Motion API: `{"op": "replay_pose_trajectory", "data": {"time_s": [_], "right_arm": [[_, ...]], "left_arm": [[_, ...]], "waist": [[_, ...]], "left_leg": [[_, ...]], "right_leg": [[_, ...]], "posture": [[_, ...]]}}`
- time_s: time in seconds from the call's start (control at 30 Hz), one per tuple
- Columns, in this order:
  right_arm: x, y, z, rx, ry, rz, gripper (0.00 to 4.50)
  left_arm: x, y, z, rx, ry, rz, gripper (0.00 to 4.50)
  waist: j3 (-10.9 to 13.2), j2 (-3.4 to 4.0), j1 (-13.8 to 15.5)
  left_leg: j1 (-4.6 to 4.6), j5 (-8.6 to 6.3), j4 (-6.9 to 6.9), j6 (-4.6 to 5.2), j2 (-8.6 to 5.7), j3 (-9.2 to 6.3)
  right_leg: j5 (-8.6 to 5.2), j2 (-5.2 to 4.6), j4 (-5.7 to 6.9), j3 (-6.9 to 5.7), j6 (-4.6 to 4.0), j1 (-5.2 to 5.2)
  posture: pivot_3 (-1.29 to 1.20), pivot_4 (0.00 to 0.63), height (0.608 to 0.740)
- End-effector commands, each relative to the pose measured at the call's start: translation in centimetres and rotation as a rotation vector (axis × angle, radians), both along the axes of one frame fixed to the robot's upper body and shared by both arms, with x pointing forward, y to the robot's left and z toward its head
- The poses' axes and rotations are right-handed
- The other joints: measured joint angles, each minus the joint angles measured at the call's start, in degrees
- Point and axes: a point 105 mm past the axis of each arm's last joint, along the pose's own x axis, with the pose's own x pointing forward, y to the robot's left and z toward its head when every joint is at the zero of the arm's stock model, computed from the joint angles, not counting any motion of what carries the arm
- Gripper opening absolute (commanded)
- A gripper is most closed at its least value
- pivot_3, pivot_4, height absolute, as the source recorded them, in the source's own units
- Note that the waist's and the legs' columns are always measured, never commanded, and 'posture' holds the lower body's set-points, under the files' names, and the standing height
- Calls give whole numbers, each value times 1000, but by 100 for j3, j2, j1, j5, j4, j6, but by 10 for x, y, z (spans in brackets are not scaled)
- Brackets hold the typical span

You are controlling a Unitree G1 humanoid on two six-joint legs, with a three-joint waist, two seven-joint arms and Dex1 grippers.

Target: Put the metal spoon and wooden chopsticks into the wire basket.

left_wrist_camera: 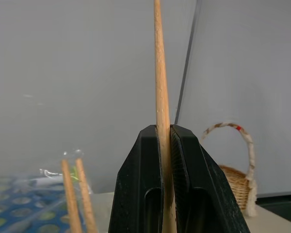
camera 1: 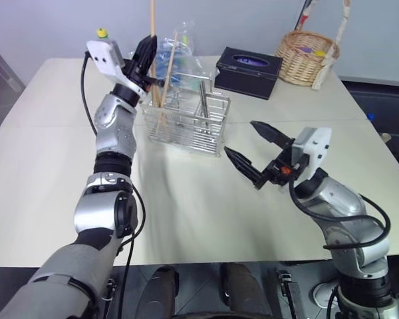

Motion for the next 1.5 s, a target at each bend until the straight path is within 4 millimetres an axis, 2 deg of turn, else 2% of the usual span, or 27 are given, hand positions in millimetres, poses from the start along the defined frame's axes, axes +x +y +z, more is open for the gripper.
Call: {"op": "replay_pose_trajectory", "data": {"time_s": [0.03, 0.2, 0.33, 0.5, 0.53, 0.67, 0.8, 1.0, 1.3, 1.5], "right_arm": [[-8, -1, 13, 4, -55, 15, 4500], [-7, 0, 14, 5, -56, 17, 4500], [-6, 0, 15, 6, -59, 18, 4500], [-5, 1, 14, 6, -58, 21, 4500], [-5, 1, 14, 6, -57, 21, 4500], [-4, 2, 13, 7, -54, 21, 4500], [2, -3, 12, 7, -55, -1, 4500], [16, -18, 11, 7, -58, -60, 4500], [19, -21, 8, -4, -49, -43, 4500], [15, -20, 0, -25, -20, -17, 4500]], "left_arm": [[-2, -2, 0, 28, -24, 28, 40], [-1, -4, -8, 33, -5, 27, 40], [-2, -3, -10, 34, -4, 22, 1654], [-4, -4, -7, 28, -13, 12, 4310], [-4, -3, -5, 27, -16, 11, 4465], [-9, -3, 9, 8, -35, -15, 4465], [-18, 4, 31, 7, -71, 5, 4465], [-34, 39, 50, 58, -96, 145, 4465], [-63, 78, 20, 224, 21, 204, 4465], [-86, 86, -6, 315, 123, 157, 4465]], "waist": [[0, 0, -1], [0, 0, 5], [0, 0, 4], [0, 0, 3], [0, 0, 3], [0, 0, 4], [0, 0, -13], [0, 0, -29], [0, 2, -11], [1, 3, -19]], "left_leg": [[0, 0, 0, 0, 0, 0], [0, 0, 0, 0, 0, 0], [0, 0, 0, 0, 0, 0], [0, 0, 0, 0, 0, 0], [0, 0, 0, 0, 0, 0], [0, 0, 0, 0, 0, 0], [0, 0, 0, 0, 0, 0], [6, 0, -2, 0, 1, 0], [5, 0, 0, 0, 1, -1], [5, 0, -2, 0, 1, -1]], "right_leg": [[0, 0, 0, 0, 0, 0], [0, 0, 0, 0, 0, 0], [0, 0, 0, 0, 0, 0], [0, 0, 0, 0, 0, 0], [0, 0, 0, 0, 0, 0], [0, 0, 0, 0, 0, 0], [0, 0, 1, 0, 0, 0], [0, 0, 7, 1, 0, 0], [0, 0, 11, 1, -1, -1], [-1, -1, 11, 2, -2, -1]], "posture": [[0, 150, 740], [0, 150, 740], [0, 150, 740], [0, 150, 740], [0, 150, 740], [0, 150, 740], [0, 150, 740], [0, 150, 740], [0, 150, 740], [0, 150, 740]]}}
